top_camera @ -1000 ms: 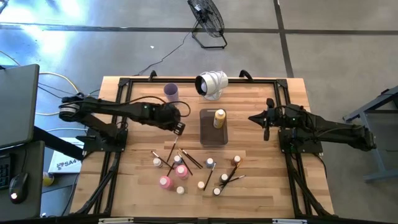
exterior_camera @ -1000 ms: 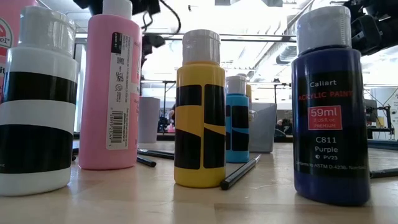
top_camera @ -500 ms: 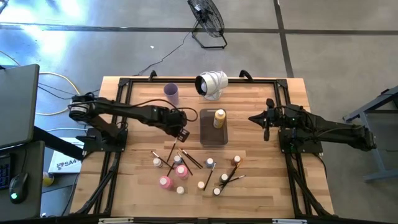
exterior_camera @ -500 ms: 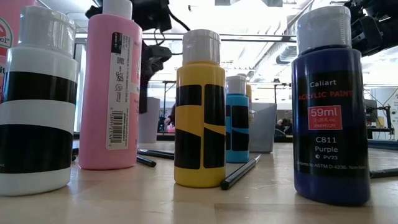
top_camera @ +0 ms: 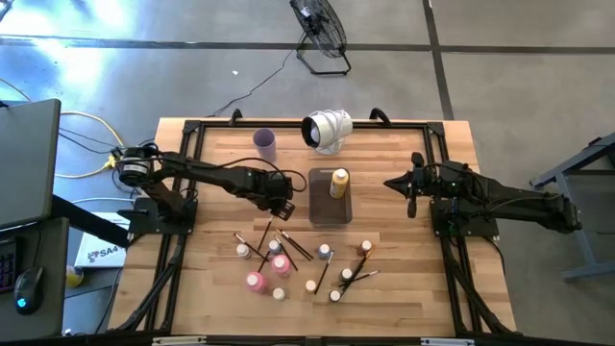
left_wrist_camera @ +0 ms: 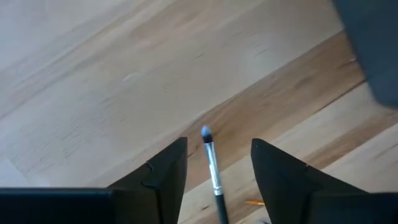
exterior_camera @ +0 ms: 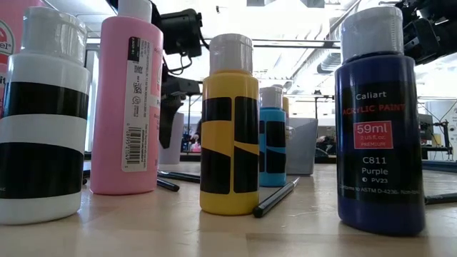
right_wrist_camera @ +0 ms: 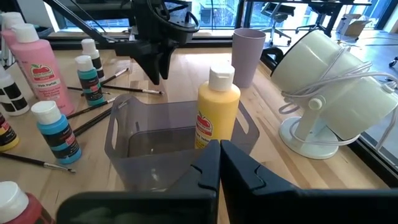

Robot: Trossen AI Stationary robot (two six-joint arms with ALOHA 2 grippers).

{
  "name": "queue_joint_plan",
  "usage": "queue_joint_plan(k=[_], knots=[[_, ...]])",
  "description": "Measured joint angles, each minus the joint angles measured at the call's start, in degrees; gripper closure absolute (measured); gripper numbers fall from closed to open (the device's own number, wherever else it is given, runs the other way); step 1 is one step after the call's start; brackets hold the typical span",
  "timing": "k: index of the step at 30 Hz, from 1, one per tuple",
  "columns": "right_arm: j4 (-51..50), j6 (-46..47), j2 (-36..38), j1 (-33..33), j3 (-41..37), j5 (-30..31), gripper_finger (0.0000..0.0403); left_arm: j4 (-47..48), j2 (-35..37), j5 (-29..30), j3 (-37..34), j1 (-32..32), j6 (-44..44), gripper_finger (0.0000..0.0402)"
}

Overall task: Pick & Place Paint Supplies
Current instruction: Put the silver paint brush into the violet cup

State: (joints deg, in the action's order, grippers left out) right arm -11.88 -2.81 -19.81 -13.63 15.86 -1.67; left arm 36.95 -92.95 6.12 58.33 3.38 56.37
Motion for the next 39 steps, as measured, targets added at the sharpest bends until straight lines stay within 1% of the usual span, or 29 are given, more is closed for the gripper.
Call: queue_joint_plan(k=[5, 16, 19, 21, 26, 35, 39], knots=[[-0.02, 0.0, 0.0, 0.0, 0.0, 0.0, 0.0401, -0.04, 0.0, 1.94, 0.0, 0.0, 0.08, 0.0225], [-0.03, 0.01, 0.0, 0.0, 0.02, 0.0, 0.0401, 0.02, -0.03, 2.24, 0.0, 0.0, 0.5, 0.0225], [-0.27, 0.02, 0.0, 0.0, 0.02, -0.02, 0.0401, -0.24, -1.8, 2.34, 0.0, 0.0, 0.92, 0.0225], [-0.33, 0.02, -0.05, 0.0, 0.03, -0.08, 0.0401, -0.61, -3.36, 1.97, -0.04, 0.0, 0.95, 0.0225], [-0.35, 0.02, -0.82, 0.02, 0.04, -0.2, 0.0401, -2.81, -7.27, -1.04, 0.16, 0.0, 0.95, 0.0225], [-0.22, -0.06, -2.4, 0.02, 0.04, -0.33, 0.0401, -2.77, -8.0, -1.71, 0.19, 0.0, 0.98, 0.0225], [0.05, -0.2, -2.89, 0.02, 0.04, -0.25, 0.0401, -2.69, -8.08, -1.76, 0.13, 0.0, 1.02, 0.0241]])
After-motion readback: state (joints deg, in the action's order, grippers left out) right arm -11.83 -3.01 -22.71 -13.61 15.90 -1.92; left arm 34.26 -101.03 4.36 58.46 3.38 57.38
